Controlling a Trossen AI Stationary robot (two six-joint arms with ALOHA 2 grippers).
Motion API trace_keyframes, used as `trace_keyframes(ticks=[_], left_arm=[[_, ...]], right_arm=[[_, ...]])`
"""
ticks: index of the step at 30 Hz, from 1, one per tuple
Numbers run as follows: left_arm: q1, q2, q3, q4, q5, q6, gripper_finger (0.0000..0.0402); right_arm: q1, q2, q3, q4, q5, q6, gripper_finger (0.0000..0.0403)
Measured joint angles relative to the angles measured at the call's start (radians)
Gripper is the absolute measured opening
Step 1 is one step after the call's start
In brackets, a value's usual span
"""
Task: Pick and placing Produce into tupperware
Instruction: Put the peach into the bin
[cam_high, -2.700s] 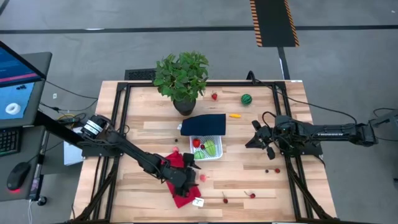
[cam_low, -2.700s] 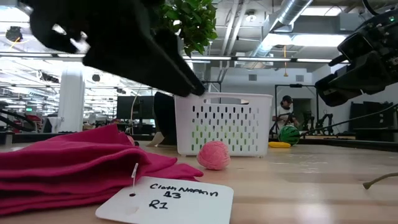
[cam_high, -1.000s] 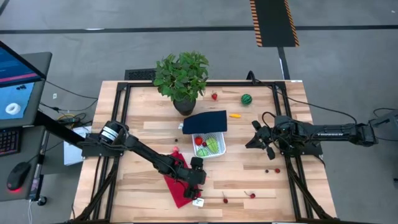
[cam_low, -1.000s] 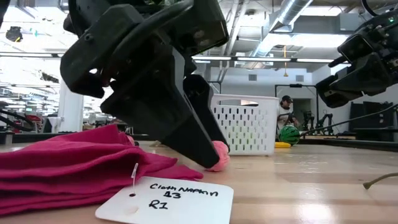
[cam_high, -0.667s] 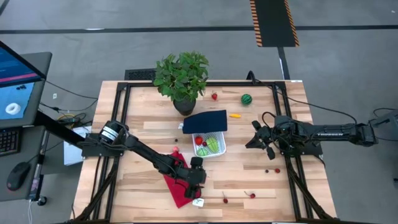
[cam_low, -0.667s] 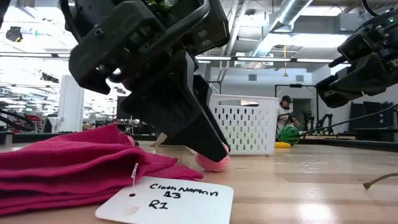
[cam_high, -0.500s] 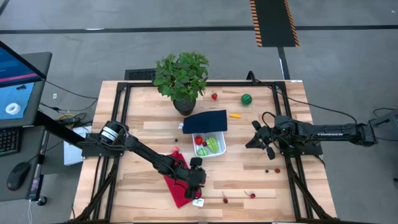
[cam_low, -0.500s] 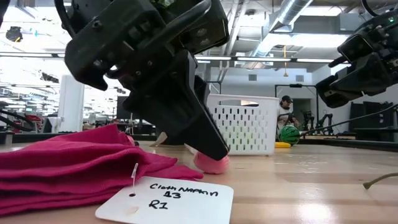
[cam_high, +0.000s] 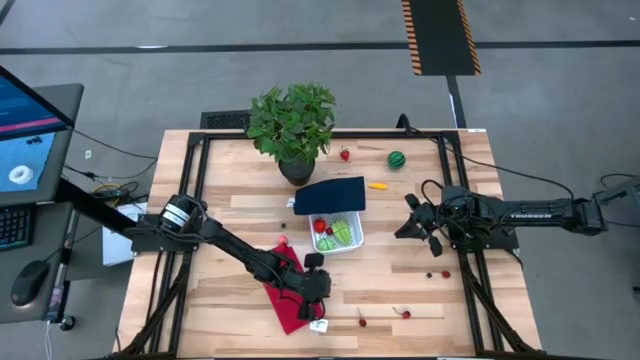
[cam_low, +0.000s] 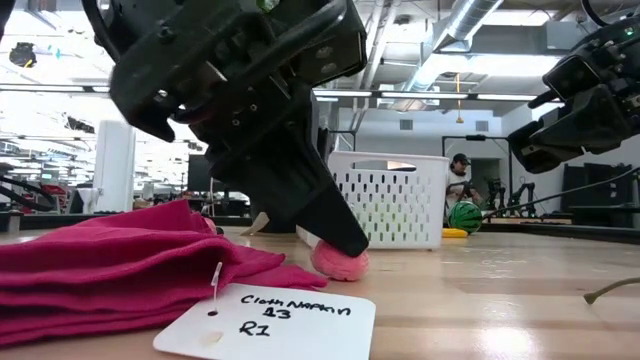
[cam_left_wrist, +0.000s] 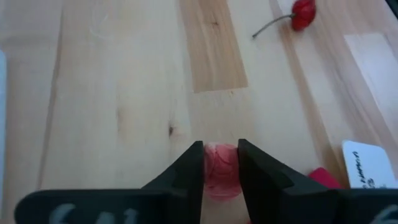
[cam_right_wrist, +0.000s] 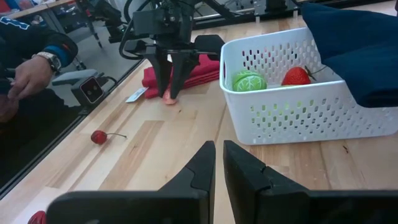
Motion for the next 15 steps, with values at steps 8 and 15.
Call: trace_keyframes(ticks=[8, 15], left_arm=[[-0.007, 0.0, 0.0, 0.019, -0.036, -0.024, 0.0066], [-0.029, -0.005, 0.0, 0.053, -0.068, 0.042, 0.0066]], right_arm=[[0.0, 0.0, 0.0, 0.0, 0.0, 0.0, 0.0056], [0.0, 0.0, 0.0, 0.0, 0.0, 0.0, 0.0056]])
